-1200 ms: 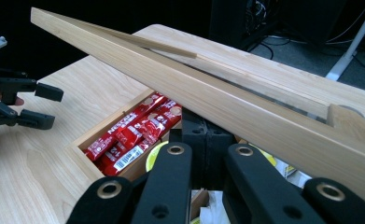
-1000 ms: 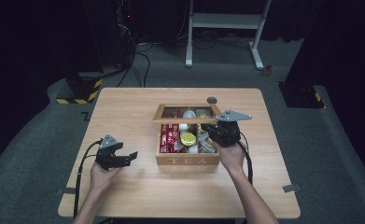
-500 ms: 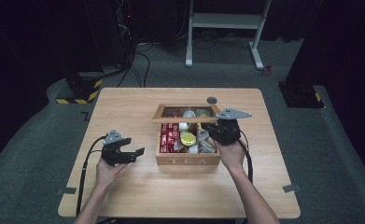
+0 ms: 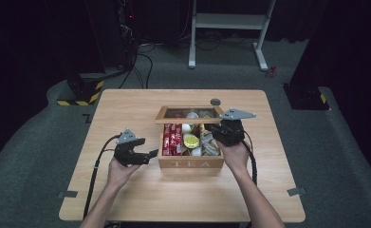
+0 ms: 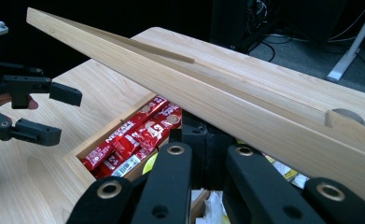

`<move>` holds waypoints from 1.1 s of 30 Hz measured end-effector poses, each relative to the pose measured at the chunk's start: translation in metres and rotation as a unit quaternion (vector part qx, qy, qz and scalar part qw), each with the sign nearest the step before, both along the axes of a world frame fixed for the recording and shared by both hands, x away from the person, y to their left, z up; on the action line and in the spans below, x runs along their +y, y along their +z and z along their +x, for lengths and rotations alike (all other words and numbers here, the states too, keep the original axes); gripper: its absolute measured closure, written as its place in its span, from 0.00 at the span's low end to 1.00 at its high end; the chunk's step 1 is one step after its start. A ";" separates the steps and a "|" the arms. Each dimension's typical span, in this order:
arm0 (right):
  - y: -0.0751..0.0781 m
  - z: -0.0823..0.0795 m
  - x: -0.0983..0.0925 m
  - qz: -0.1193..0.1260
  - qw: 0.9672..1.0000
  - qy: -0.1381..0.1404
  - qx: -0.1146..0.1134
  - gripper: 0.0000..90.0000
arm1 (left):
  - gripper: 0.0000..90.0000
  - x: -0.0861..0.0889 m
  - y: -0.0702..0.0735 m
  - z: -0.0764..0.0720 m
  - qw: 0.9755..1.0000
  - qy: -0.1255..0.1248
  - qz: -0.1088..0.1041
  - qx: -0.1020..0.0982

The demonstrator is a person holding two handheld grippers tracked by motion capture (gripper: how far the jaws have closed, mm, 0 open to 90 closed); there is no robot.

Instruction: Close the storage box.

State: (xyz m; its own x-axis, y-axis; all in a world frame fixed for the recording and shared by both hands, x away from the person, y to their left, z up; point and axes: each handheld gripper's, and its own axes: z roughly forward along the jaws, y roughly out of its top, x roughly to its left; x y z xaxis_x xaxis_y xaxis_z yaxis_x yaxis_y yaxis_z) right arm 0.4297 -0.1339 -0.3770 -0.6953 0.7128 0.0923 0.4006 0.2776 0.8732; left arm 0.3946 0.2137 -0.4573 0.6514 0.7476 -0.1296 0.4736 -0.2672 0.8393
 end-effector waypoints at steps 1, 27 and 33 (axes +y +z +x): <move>0.000 0.000 0.000 0.000 1.000 0.000 0.001 1.00 | 0.24 -0.002 0.001 0.000 1.000 -0.001 -0.002 -0.004; 0.005 0.006 -0.002 0.009 1.000 0.011 -0.004 1.00 | 0.29 -0.073 0.016 0.013 0.998 -0.054 0.034 -0.027; 0.007 0.009 -0.006 0.020 1.000 0.011 -0.001 1.00 | 0.28 -0.095 0.014 0.019 0.997 -0.064 0.047 -0.019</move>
State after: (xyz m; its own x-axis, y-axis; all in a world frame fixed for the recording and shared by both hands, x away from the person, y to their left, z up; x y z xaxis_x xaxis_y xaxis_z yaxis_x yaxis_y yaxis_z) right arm 0.4389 -0.1395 -0.3697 -0.7111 0.6929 0.1188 0.3926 0.2513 0.8847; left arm 0.4137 0.1183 -0.4429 0.7457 0.6653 -0.0362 0.3992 -0.4026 0.8237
